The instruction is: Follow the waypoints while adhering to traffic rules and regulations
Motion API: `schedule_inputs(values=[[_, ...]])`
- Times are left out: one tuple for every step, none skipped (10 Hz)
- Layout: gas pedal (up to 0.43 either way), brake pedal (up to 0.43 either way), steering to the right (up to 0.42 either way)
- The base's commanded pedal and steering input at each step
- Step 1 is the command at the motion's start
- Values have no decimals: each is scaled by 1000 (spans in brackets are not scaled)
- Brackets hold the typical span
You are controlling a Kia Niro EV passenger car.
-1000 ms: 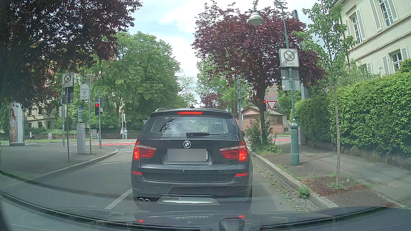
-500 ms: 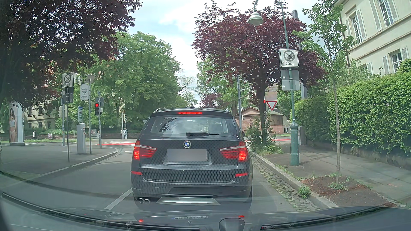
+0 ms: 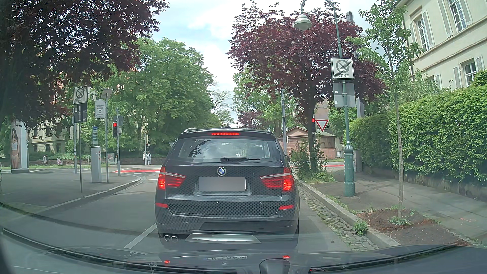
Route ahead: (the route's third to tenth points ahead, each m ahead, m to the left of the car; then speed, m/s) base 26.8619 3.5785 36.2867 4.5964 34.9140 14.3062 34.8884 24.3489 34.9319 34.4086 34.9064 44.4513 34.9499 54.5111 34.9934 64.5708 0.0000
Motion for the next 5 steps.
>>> schedule_inputs(values=[[0, 274, 2], [0, 274, 2], [0, 268, 2], [0, 274, 2], [0, 268, 2]])
